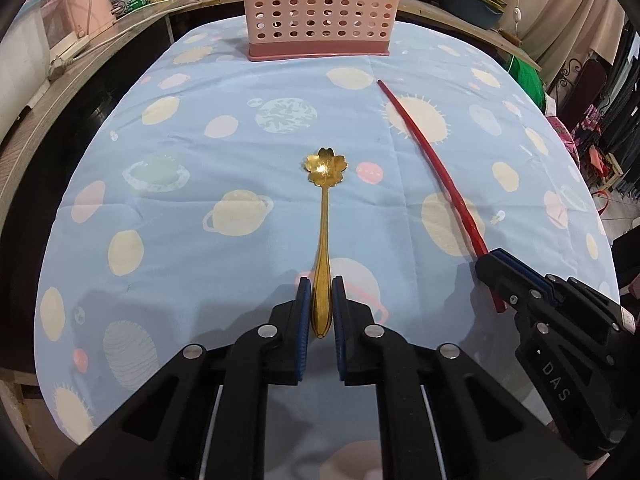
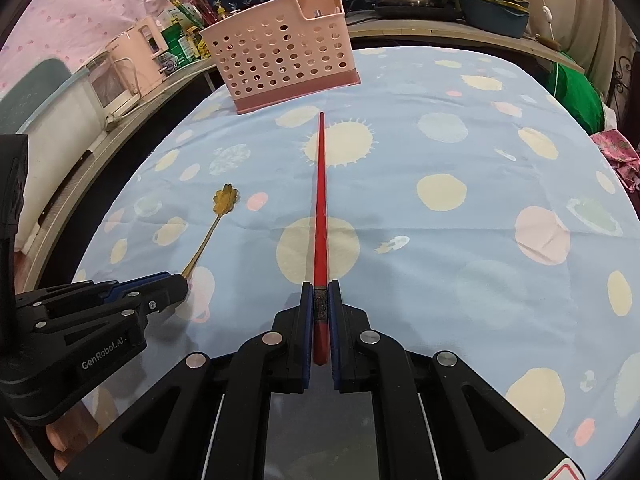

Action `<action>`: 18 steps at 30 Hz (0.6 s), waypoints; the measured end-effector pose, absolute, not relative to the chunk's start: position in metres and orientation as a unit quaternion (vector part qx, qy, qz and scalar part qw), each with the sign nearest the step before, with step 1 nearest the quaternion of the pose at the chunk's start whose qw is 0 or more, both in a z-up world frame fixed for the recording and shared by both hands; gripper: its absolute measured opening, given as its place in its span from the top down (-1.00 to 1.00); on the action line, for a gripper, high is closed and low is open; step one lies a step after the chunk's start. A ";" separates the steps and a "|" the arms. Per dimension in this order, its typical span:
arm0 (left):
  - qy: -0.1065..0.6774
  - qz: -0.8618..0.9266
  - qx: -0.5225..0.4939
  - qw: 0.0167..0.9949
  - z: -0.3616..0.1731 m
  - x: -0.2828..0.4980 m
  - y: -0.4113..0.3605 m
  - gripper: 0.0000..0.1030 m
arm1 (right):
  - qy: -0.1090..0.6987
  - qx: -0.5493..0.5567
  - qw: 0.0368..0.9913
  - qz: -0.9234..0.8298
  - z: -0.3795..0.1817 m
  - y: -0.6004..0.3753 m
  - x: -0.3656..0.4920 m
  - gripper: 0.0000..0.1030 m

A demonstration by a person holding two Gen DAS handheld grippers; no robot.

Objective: Organize utensils
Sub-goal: 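Grasp the red chopstick with the right tool while the left tool grasps the gold spoon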

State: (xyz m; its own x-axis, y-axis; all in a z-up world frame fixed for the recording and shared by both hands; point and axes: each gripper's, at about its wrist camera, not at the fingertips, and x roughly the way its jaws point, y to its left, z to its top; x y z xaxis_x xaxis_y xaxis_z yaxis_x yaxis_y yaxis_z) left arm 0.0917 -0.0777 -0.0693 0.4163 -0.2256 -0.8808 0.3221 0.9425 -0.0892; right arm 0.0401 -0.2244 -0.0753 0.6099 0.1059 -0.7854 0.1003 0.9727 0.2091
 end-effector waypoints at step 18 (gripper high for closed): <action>0.465 -0.158 0.004 0.871 -0.010 0.098 -0.051 0.99 | 0.375 0.134 0.917 0.016 -0.011 -0.234 0.032 0.87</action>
State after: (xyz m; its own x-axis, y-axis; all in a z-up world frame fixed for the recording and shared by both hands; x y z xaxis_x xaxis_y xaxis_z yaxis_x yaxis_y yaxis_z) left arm 0.0978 -0.0511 -0.0095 0.5181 -0.2719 -0.8110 0.2792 0.9499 -0.1401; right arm 0.0321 -0.2337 -0.0107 0.7175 0.1291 -0.6845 0.0720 0.9637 0.2571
